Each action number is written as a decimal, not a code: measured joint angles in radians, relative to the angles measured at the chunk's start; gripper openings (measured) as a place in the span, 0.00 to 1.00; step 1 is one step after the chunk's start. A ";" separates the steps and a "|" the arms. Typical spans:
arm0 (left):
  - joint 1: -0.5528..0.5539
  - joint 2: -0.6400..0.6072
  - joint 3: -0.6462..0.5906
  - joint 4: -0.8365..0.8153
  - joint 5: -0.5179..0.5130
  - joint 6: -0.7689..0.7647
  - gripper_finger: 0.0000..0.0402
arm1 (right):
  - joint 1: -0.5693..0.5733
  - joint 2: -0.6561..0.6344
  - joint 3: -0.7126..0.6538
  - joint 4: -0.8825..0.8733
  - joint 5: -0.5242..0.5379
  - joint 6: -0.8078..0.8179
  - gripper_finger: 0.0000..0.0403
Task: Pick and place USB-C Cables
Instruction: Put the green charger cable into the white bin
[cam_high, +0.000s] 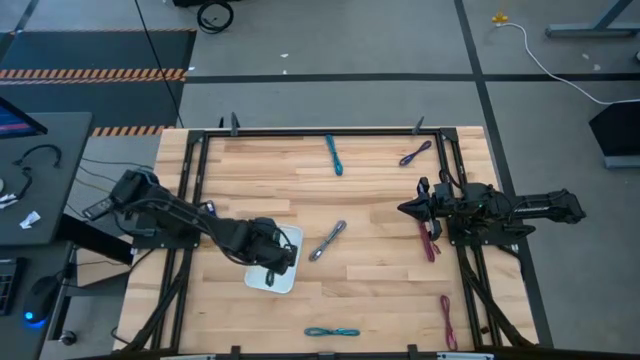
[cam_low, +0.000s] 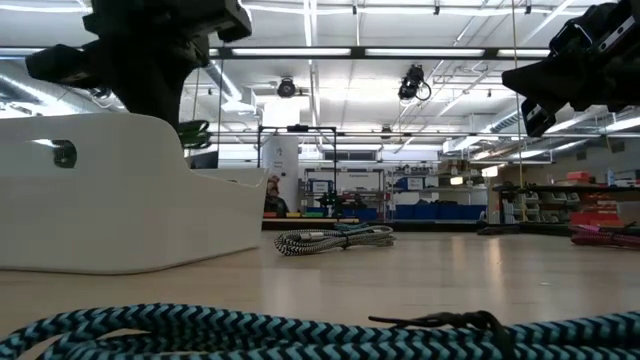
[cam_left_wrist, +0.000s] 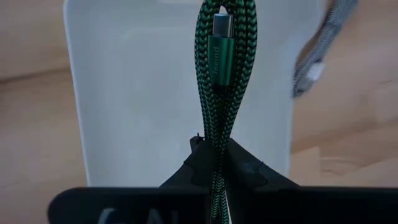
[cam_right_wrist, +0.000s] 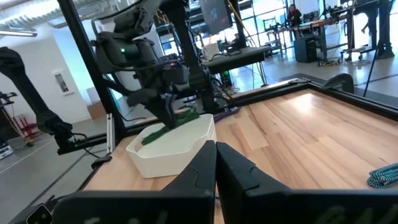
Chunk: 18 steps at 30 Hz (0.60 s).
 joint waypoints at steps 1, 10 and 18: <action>0.002 0.006 0.000 -0.003 0.022 0.000 0.05 | 0.000 0.000 0.000 0.000 0.000 0.000 0.03; 0.012 0.055 0.000 -0.013 0.129 -0.016 0.06 | 0.000 0.000 0.000 0.000 0.000 0.000 0.03; 0.011 0.082 0.001 -0.031 0.186 -0.021 0.06 | 0.000 0.000 0.000 0.000 0.000 0.000 0.03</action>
